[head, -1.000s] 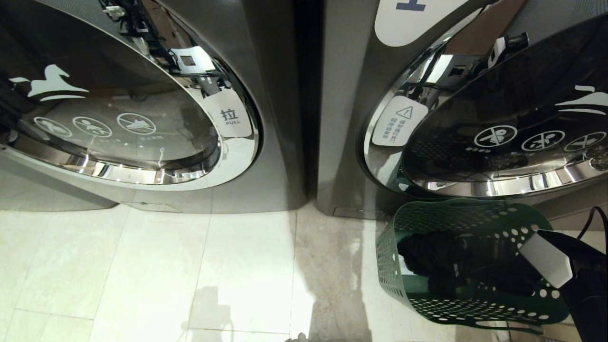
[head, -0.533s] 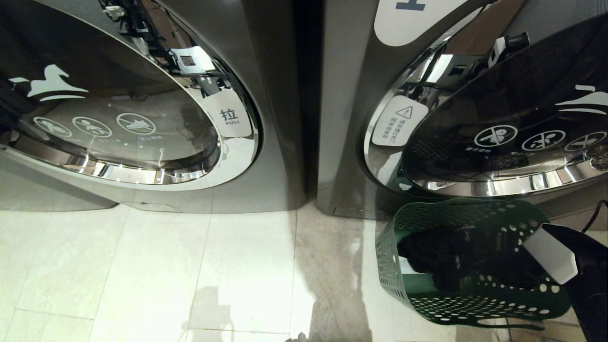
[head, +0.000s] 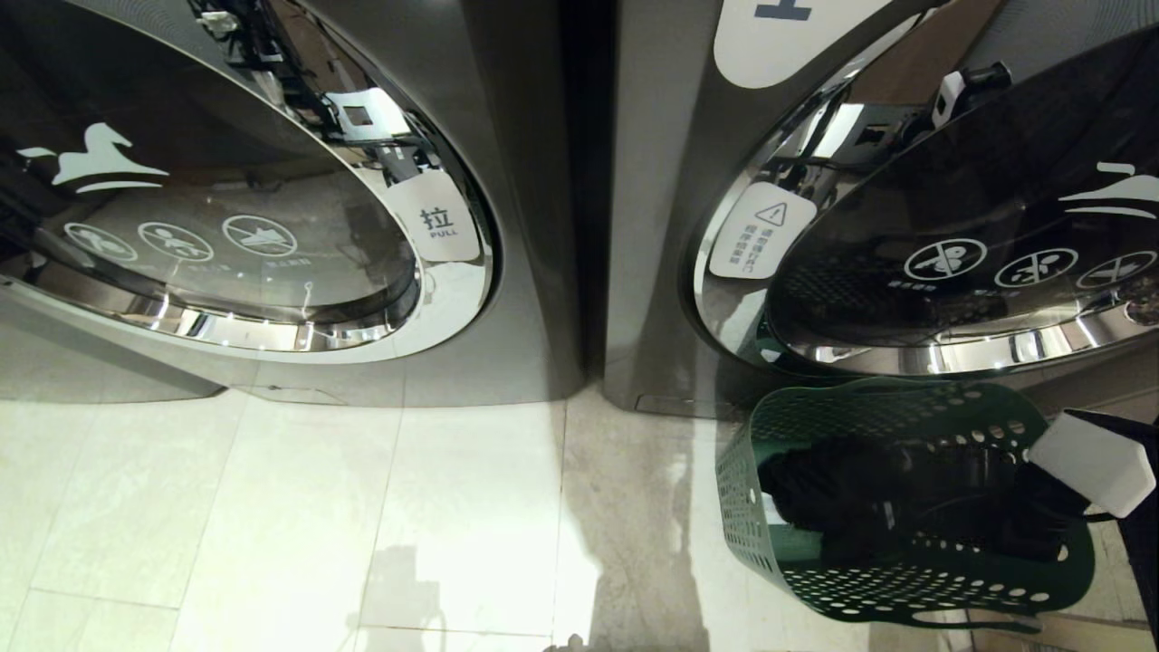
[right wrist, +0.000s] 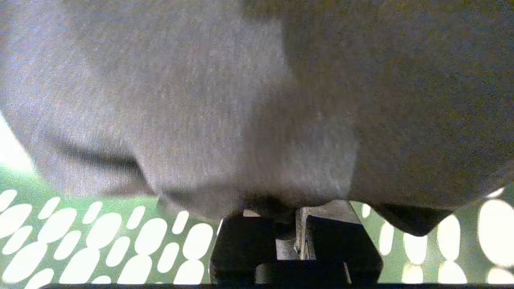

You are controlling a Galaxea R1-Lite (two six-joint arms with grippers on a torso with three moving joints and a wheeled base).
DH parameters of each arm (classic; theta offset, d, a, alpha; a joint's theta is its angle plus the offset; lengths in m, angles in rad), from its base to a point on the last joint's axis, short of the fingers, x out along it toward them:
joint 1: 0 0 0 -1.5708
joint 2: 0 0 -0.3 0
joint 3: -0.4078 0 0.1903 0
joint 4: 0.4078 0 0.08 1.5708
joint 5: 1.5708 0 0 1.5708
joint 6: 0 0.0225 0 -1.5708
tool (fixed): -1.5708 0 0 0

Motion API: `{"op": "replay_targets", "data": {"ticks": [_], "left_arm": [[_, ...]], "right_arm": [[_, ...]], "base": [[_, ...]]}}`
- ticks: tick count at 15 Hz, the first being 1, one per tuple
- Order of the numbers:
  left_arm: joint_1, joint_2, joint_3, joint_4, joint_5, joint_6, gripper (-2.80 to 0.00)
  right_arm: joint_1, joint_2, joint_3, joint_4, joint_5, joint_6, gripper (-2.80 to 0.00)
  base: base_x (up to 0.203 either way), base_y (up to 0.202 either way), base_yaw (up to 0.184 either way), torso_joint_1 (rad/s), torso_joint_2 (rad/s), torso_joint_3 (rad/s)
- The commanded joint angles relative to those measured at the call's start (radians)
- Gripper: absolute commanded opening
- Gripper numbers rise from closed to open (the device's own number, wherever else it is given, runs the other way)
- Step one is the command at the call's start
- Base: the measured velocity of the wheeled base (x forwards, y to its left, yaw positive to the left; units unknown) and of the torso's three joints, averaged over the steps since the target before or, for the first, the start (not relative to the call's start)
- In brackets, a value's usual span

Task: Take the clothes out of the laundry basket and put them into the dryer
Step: Take the clothes out of the basket

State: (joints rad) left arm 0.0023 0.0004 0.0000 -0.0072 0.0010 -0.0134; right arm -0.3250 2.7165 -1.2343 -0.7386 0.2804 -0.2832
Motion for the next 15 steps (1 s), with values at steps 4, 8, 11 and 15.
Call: {"op": "replay_targets", "data": {"ticks": [4,8,11,15], "left_arm": [[0.001,0.000,0.002,0.000,0.000,0.000,-2.80],[0.001,0.000,0.002,0.000,0.000,0.000,-2.80],[-0.001,0.000,0.002,0.000,0.000,0.000,-2.80],[0.000,0.000,0.002,0.000,0.000,0.000,-2.80]], "right_arm": [[-0.023,-0.206,0.268,-0.034,0.003,0.000,-2.80],[-0.035,-0.384,0.490,-0.087,0.003,0.013,-2.80],[-0.038,-0.559,0.644,-0.140,0.002,0.029,-2.80],[-0.038,-0.825,0.823,-0.152,-0.005,0.035,-2.80]], "base": [[0.000,0.000,0.000,0.000,0.00,0.000],[0.000,0.000,0.000,0.000,0.00,0.000],[0.000,0.000,0.000,0.000,0.00,0.000],[0.000,0.000,0.000,0.000,0.00,0.000]]}}
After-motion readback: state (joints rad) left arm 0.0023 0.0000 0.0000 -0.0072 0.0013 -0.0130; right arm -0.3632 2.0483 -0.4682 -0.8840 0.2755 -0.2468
